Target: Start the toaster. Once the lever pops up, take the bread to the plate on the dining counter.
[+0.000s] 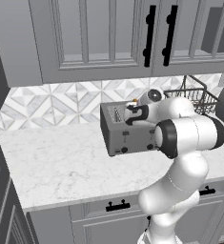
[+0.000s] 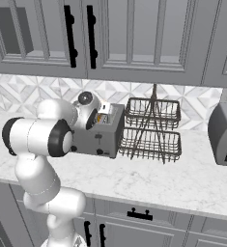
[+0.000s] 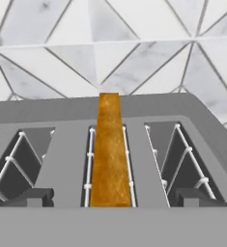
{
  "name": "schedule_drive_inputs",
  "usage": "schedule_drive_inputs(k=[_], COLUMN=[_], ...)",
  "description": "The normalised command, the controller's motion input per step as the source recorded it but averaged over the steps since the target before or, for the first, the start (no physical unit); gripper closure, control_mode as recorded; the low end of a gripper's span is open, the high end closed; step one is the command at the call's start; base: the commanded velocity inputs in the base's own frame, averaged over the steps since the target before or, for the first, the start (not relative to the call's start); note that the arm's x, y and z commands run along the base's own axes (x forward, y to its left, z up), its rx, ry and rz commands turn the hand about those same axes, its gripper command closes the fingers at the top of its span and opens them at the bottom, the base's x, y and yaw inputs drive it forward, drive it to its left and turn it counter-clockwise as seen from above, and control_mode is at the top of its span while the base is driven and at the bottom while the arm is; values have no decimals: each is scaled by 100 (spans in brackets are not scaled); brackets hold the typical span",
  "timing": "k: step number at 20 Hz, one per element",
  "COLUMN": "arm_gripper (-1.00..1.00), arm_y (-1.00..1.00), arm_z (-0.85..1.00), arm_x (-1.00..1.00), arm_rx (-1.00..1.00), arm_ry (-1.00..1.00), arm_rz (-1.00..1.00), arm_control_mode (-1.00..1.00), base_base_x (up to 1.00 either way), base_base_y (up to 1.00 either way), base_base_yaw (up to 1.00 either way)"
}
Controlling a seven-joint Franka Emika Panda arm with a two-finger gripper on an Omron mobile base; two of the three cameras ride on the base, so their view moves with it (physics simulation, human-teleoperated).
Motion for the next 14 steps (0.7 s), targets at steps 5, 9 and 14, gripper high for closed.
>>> schedule_drive_inputs(k=[5,9,14], arm_gripper=[100,100,100], arm_y=[0,0,0], arm_z=[-15,-3,12], arm_x=[0,0,-4], arm_rx=[0,0,3], arm_ry=[-5,-6,-14], arm_rz=[0,0,0], arm_control_mode=[-100,-100,-100], base_base_x=[0,0,0], base_base_y=[0,0,0], base_base_yaw=[0,0,0])
